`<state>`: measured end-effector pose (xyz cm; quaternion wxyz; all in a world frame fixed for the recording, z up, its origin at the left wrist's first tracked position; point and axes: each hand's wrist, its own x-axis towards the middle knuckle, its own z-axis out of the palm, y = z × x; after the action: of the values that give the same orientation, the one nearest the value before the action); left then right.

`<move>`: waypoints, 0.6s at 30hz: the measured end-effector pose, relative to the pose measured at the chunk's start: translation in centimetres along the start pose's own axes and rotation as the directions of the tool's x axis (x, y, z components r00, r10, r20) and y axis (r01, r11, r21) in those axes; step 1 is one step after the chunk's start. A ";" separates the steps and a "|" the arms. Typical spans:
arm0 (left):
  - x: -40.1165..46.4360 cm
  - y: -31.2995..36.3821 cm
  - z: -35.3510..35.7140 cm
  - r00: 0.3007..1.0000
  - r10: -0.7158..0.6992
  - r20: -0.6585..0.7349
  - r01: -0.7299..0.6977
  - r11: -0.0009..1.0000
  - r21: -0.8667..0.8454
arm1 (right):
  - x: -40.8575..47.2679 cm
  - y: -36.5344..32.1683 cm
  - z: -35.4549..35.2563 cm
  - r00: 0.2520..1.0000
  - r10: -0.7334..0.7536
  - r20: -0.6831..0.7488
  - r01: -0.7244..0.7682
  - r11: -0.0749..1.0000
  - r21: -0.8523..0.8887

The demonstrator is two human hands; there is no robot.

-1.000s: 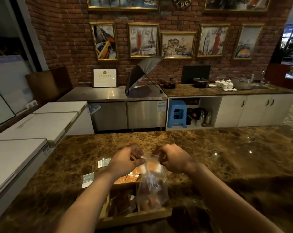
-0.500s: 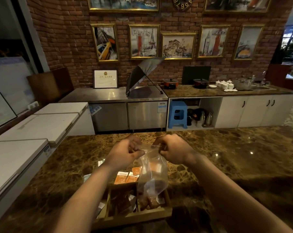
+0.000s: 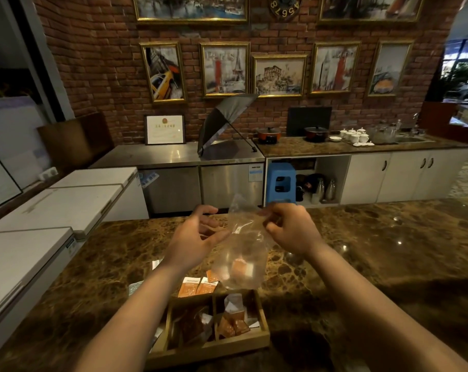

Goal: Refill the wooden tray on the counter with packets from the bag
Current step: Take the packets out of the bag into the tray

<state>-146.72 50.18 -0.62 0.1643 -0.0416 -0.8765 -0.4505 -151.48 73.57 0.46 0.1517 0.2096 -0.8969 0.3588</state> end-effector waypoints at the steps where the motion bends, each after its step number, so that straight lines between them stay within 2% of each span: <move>1: 0.1 -0.2 0.2 1.000 -0.008 0.012 0.008 1.000 0.005 | -0.2 0.9 -0.3 0.998 0.065 -0.018 -0.064 0.996 0.061; 4: 0.3 -0.7 1.7 0.995 -0.049 0.083 0.045 0.998 0.043 | -1.6 3.2 -1.4 0.953 0.304 -0.004 -0.285 0.895 0.344; 7: 0.2 -1.0 4.1 0.982 -0.066 0.177 0.050 0.994 0.094 | -3.1 4.8 -2.4 0.901 0.433 0.028 -0.385 0.768 0.512; 11: 0.3 -0.9 8.3 0.979 -0.071 0.193 0.066 0.997 0.032 | -4.4 7.7 -3.5 0.818 0.569 0.086 -0.492 0.612 0.620; 14: 0.4 -0.7 11.2 0.976 -0.082 0.202 0.073 0.996 0.053 | -5.6 10.0 -3.4 0.749 0.645 0.151 -0.566 0.504 0.652; 18: -0.2 0.3 15.6 0.971 -0.099 0.220 0.081 0.993 0.091 | -8.0 14.3 -2.8 0.659 0.746 0.096 -0.619 0.466 0.632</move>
<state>-150.43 62.90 -8.89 0.0456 -0.0455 -0.9081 -0.4138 -151.12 87.05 -9.23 0.0038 -0.1669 -0.7153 0.6786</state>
